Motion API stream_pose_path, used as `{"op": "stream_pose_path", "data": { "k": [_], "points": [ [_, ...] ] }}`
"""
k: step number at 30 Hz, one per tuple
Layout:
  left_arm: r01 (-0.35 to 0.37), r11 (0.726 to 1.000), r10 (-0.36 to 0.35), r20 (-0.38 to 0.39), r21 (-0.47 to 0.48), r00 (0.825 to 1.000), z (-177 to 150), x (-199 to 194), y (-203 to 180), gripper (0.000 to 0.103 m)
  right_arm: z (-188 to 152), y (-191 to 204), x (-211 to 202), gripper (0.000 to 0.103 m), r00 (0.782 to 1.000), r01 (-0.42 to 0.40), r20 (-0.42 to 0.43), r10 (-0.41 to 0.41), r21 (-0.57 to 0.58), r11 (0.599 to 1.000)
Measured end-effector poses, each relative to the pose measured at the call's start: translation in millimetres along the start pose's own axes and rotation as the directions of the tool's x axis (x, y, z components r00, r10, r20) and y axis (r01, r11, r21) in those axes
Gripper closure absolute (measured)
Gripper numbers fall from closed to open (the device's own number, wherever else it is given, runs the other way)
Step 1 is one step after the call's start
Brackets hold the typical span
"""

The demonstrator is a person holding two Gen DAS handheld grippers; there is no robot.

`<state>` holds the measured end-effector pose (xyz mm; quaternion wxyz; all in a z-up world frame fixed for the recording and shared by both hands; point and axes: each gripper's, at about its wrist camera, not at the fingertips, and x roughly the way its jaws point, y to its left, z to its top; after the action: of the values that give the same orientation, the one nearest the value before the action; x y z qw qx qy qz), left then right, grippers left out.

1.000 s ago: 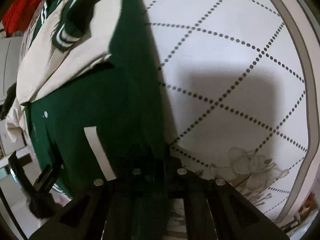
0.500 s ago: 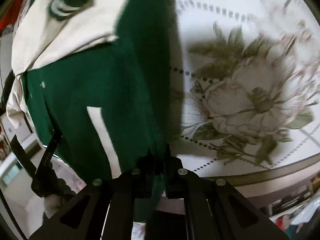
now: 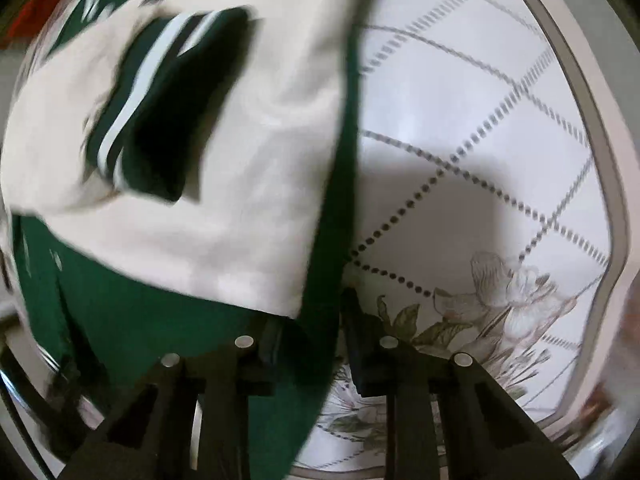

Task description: Fold large clothes

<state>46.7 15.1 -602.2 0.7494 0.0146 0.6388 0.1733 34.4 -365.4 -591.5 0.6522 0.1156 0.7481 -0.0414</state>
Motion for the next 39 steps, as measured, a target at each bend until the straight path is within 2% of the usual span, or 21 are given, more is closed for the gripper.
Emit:
{"op": "stream_pose_path", "data": {
  "k": [1, 3, 4, 5, 8, 11, 13, 15, 16, 18, 21, 24, 26, 27, 29, 31, 32, 33, 36, 39],
  "points": [
    [-0.020, 1.000, 0.020, -0.002, -0.010, 1.000, -0.3, -2.6, -0.7, 0.000, 7.9, -14.0, -8.8, 0.076, 1.000, 0.011, -0.006, -0.012, -0.037, 0.999],
    [-0.052, 0.998, 0.051, -0.011, -0.021, 0.999, 4.1, -4.8, 1.8, 0.000, 3.8, -3.7, -12.1, 0.070, 0.999, -0.001, -0.033, -0.002, -0.090, 0.996],
    [-0.069, 0.997, 0.069, -0.010, -0.029, 0.998, 2.1, -11.4, -0.8, 0.000, 10.2, -21.1, -18.8, 0.064, 0.999, -0.002, -0.047, -0.003, -0.107, 0.994],
    [-0.080, 0.996, 0.080, -0.003, -0.040, 0.997, -1.0, -21.2, -5.0, 0.000, 7.9, -22.1, -23.5, 0.062, 0.999, 0.002, -0.051, -0.009, -0.122, 0.993],
    [-0.105, 0.993, 0.106, 0.031, -0.045, 0.994, -10.9, -50.9, -15.1, 0.000, -1.7, -25.6, -43.5, 0.045, 0.999, 0.019, -0.022, -0.024, -0.196, 0.980],
    [-0.154, 0.988, 0.154, 0.076, -0.003, 0.985, -27.8, -84.0, -37.7, 0.000, -10.4, -38.9, -62.0, 0.040, 0.999, 0.051, 0.006, -0.051, -0.256, 0.965],
    [-0.193, 0.980, 0.187, 0.108, 0.043, 0.976, -47.9, -108.7, -62.5, 0.000, -17.1, -55.2, -67.3, 0.031, 0.998, 0.064, 0.009, -0.064, -0.287, 0.956],
    [-0.238, 0.965, 0.224, 0.133, 0.105, 0.965, -70.9, -128.0, -89.8, 0.000, -25.6, -68.5, -70.2, 0.031, 0.998, 0.060, 0.004, -0.061, -0.299, 0.952],
    [-0.265, 0.953, 0.244, 0.146, 0.147, 0.959, -82.4, -134.2, -104.6, 0.000, -24.6, -86.0, -74.6, 0.031, 0.998, 0.059, -0.002, -0.063, -0.298, 0.953],
    [-0.339, 0.905, 0.299, 0.184, 0.257, 0.937, -112.5, -139.2, -142.0, 0.000, -29.9, -102.2, -72.3, 0.031, 0.998, 0.051, -0.022, -0.059, -0.280, 0.959],
    [-0.375, 0.842, 0.320, 0.199, 0.387, 0.926, -155.1, -134.7, -197.5, 0.000, -30.6, -123.9, -66.6, 0.031, 0.997, 0.045, -0.045, -0.058, -0.250, 0.967],
    [-0.411, 0.784, 0.353, 0.209, 0.465, 0.912, -180.6, -114.1, -234.3, 0.000, -25.1, -145.5, -62.1, 0.031, 0.997, 0.042, -0.059, -0.056, -0.219, 0.975],
    [-0.445, 0.748, 0.397, 0.205, 0.493, 0.894, -184.4, -91.7, -243.4, 0.000, -14.6, -170.3, -74.6, 0.031, 0.997, 0.038, -0.059, -0.051, -0.207, 0.978],
    [-0.456, 0.740, 0.413, 0.200, 0.495, 0.888, -181.6, -83.1, -244.8, 0.000, -1.3, -181.0, -82.3, 0.031, 0.997, 0.037, -0.058, -0.050, -0.206, 0.978],
    [-0.477, 0.740, 0.433, 0.207, 0.474, 0.878, -171.9, -74.3, -240.6, 0.000, 6.0, -182.7, -80.4, 0.031, 0.998, 0.037, -0.050, -0.048, -0.202, 0.979],
    [-0.502, 0.746, 0.459, 0.209, 0.437, 0.863, -154.2, -68.7, -231.2, 0.000, 33.5, -189.8, -81.6, 0.031, 0.998, 0.030, -0.048, -0.041, -0.208, 0.978],
    [-0.527, 0.739, 0.485, 0.212, 0.420, 0.848, -144.8, -65.0, -225.6, 0.000, 42.9, -188.1, -78.1, 0.031, 0.998, 0.028, -0.044, -0.038, -0.214, 0.976],
    [-0.534, 0.738, 0.494, 0.208, 0.414, 0.844, -138.7, -62.3, -221.0, 0.000, 49.4, -186.2, -74.2, 0.031, 0.999, 0.022, -0.042, -0.032, -0.219, 0.975],
    [-0.514, 0.774, 0.492, 0.160, 0.368, 0.856, -116.7, -56.4, -205.0, 0.000, 59.5, -168.0, -71.8, 0.031, 0.999, -0.005, -0.038, -0.004, -0.221, 0.975],
    [-0.502, 0.793, 0.482, 0.148, 0.346, 0.864, -106.6, -55.8, -200.2, 0.000, 73.7, -156.7, -67.3, 0.030, 0.998, -0.067, -0.028, 0.063, -0.223, 0.973]
  ]
}}
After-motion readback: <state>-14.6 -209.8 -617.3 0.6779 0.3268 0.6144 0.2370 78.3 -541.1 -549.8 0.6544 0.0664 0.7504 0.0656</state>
